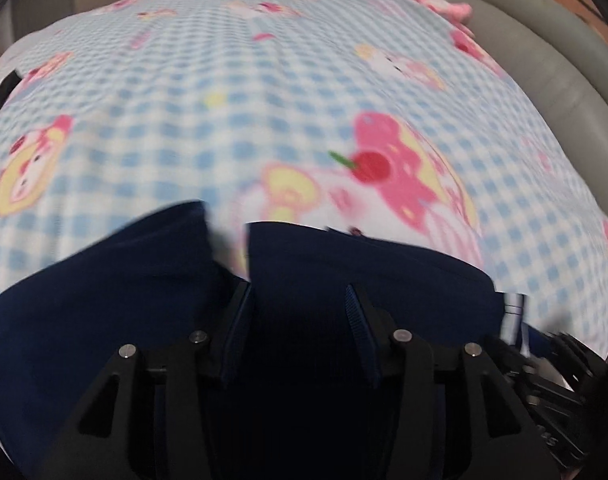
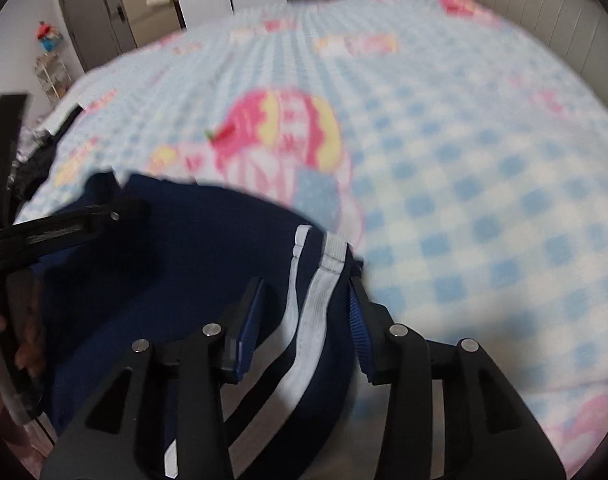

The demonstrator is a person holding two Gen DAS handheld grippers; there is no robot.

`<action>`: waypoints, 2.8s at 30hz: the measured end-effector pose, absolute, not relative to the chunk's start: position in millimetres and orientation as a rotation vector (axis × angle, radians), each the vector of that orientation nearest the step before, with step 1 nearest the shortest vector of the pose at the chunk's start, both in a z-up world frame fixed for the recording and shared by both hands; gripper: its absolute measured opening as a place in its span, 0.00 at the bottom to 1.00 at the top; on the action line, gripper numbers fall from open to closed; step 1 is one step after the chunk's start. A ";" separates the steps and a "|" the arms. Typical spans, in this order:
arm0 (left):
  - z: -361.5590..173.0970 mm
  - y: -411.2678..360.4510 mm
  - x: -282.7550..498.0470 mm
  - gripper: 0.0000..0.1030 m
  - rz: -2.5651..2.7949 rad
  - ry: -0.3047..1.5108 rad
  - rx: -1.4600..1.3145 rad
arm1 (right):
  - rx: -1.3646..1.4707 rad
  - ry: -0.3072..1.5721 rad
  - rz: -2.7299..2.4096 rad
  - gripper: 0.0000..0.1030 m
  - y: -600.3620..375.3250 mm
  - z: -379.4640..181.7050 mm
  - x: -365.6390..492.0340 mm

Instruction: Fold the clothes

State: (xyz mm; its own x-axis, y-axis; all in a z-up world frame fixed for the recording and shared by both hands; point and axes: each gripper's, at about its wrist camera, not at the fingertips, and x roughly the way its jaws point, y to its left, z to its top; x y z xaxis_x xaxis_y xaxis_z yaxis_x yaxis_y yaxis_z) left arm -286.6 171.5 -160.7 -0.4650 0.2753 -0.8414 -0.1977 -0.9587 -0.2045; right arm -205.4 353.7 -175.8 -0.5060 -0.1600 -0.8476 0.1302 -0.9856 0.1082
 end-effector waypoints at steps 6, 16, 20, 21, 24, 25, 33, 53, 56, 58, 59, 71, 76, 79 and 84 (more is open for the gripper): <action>-147.9 176.4 -283.4 0.08 2.575 -0.054 -1.369 | 1.430 0.018 -2.651 0.15 357.1 -165.1 -194.7; -132.2 131.1 -303.5 0.09 2.561 -0.278 -1.350 | 1.452 -0.120 -2.670 0.19 394.6 -149.2 -176.0; -140.5 153.1 -304.3 0.09 2.506 -0.174 -1.361 | 1.380 -0.152 -2.729 0.24 403.8 -138.4 -174.5; -143.9 157.7 -304.0 0.09 2.503 -0.151 -1.373 | 1.389 -0.136 -2.752 0.25 405.4 -139.2 -175.6; -156.7 162.0 -306.1 0.09 2.460 -0.158 -1.437 | 1.445 -0.134 -2.775 0.26 417.0 -142.7 -171.6; -160.0 163.3 -305.6 0.09 2.437 -0.161 -1.448 | 1.464 -0.142 -2.775 0.29 421.9 -144.0 -169.4; -167.5 175.4 -304.2 0.18 2.447 -0.056 -1.466 | 1.510 -0.140 -2.678 0.32 406.5 -160.0 -175.5; -162.3 165.4 -322.7 0.13 2.574 -0.026 -1.487 | 1.535 0.007 -2.743 0.31 405.6 -168.9 -180.9; -150.4 167.9 -311.6 0.21 2.592 -0.034 -1.435 | 1.495 0.019 -2.787 0.32 406.0 -158.6 -171.2; -134.4 171.3 -292.8 0.39 2.609 -0.066 -1.331 | 1.393 -0.001 -2.838 0.34 405.5 -141.5 -162.4; -127.1 173.4 -283.1 0.47 2.607 -0.083 -1.283 | 1.351 -0.018 -2.849 0.34 404.9 -134.7 -159.7; -152.3 210.8 -242.5 0.47 2.397 0.031 -1.467 | 1.407 -0.001 -2.780 0.46 364.7 -145.3 -159.1; -114.0 191.8 -206.5 0.47 2.460 -0.070 -1.330 | 1.394 -0.064 -2.810 0.46 362.4 -141.5 -144.3; -110.8 186.1 -178.0 0.47 2.497 -0.024 -1.319 | 1.390 -0.064 -2.782 0.46 351.2 -137.9 -137.6; -138.7 161.4 -170.3 0.47 2.500 -0.096 -1.439 | 1.467 0.046 -2.716 0.46 316.4 -155.1 -133.7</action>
